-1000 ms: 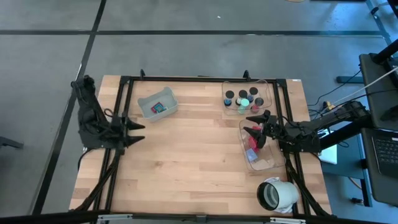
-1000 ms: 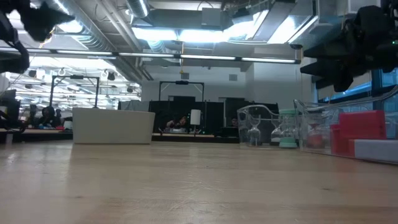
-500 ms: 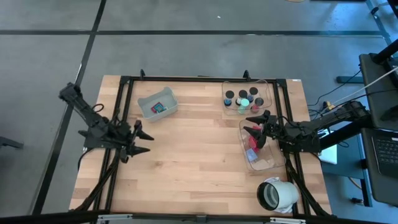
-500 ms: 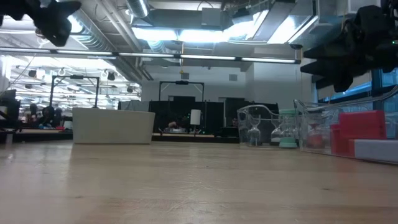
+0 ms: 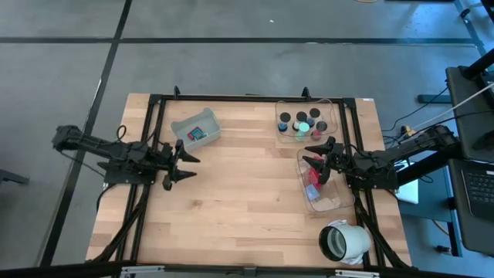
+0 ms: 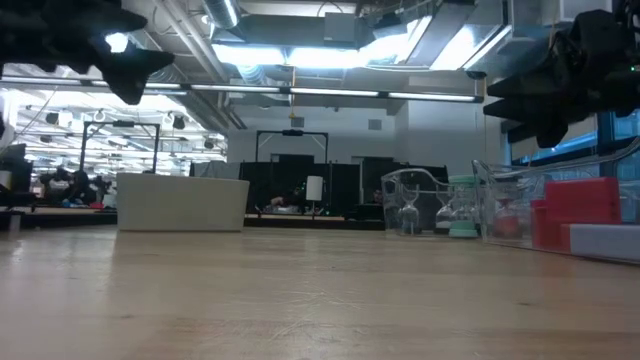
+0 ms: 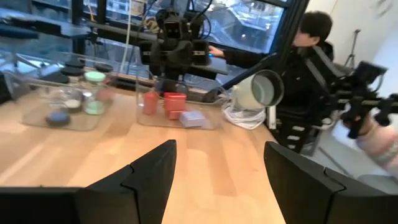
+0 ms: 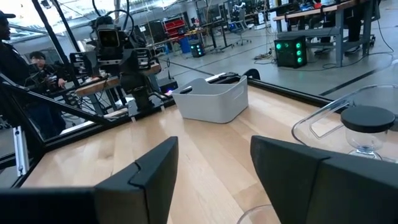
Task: Pick & Place Office items
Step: Return to Home Position
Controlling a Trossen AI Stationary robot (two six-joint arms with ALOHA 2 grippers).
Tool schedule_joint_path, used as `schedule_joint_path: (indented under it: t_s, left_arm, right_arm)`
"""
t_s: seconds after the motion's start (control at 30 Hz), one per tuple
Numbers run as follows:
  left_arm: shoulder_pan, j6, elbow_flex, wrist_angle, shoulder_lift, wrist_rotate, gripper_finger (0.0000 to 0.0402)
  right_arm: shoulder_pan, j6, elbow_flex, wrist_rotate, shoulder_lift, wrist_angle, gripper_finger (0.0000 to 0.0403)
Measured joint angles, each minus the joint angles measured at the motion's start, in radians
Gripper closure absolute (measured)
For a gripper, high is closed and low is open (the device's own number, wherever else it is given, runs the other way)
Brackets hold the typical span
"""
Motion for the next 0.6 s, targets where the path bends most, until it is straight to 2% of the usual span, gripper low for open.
schedule_joint_path:
  t_s: [0.27, 0.6]
  left_arm:
    - [0.131, 0.083, 0.0, 0.0, -0.002, 0.133, 0.0162]
    - [0.15, 0.172, 0.0, -0.001, -0.001, 0.104, 0.0162]
  right_arm:
    - [0.0, -0.001, 0.0, -0.009, 0.0, -0.006, 0.0199]
    - [0.0, -0.001, 0.0, -0.009, 0.0, -0.005, 0.0199]
